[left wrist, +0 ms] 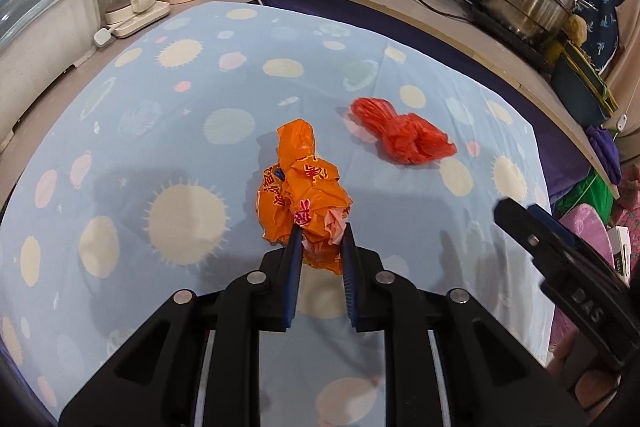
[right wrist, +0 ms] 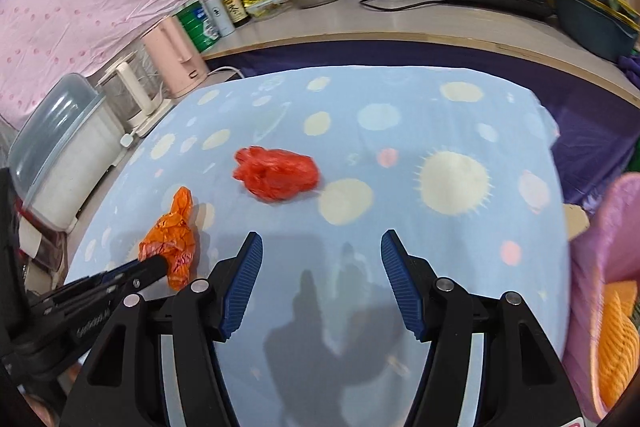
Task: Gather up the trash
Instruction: 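Grasp the orange plastic bag with the left tool while the right tool grasps the red bag, then carry the orange and red bags over the wastebasket and open both tools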
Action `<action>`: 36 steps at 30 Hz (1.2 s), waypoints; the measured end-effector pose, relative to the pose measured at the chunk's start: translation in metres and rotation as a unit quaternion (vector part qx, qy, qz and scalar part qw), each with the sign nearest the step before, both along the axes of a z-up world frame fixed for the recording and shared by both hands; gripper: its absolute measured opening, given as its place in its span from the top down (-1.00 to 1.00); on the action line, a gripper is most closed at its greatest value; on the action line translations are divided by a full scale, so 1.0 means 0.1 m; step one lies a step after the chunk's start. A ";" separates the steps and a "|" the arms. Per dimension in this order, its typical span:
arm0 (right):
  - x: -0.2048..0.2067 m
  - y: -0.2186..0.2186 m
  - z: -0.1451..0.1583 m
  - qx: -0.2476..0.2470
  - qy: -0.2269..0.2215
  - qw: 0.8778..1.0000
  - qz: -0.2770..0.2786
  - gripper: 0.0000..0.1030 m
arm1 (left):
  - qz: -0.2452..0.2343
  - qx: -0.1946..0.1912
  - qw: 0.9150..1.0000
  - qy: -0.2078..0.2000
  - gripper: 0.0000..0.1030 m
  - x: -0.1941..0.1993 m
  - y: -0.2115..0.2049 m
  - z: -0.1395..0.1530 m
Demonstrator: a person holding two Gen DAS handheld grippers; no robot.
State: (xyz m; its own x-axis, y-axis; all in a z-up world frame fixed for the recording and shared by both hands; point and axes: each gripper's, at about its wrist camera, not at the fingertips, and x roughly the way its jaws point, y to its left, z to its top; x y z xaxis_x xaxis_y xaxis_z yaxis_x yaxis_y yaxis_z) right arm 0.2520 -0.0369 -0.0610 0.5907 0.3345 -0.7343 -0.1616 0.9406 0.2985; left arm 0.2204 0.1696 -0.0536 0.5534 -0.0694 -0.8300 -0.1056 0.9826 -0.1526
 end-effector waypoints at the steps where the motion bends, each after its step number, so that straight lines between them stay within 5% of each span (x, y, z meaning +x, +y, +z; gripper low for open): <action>1: 0.08 0.07 -0.01 0.001 0.001 1.000 0.006 -0.17 | 0.001 -0.001 1.000 -0.001 0.65 0.00 0.03 0.01; 15: 0.85 0.73 -0.25 -0.024 0.013 0.998 0.049 -0.17 | 0.003 -0.020 1.000 -0.002 0.65 0.08 0.26 0.03; 20: 0.89 0.69 -0.34 -0.018 0.019 0.999 0.045 0.12 | 0.003 -0.024 1.000 0.006 0.65 0.10 0.25 -0.04; 25: 0.77 0.60 -0.26 -0.020 0.014 0.999 0.038 0.45 | -0.004 -0.024 1.000 0.006 0.65 0.09 0.21 -0.03; 36: -0.07 -0.12 0.17 0.011 -0.016 1.000 -0.008 0.52 | -0.049 -0.026 0.998 -0.010 0.65 -0.20 -0.27 0.19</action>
State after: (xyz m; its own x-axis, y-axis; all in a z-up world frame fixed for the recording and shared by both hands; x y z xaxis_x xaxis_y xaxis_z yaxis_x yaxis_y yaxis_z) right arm 0.2449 -0.0488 -0.0435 0.6184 0.3406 -0.7082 -0.1570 0.9366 0.3133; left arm 0.2003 0.1427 -0.0349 0.5577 -0.1670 -0.8131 -0.0066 0.9786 -0.2055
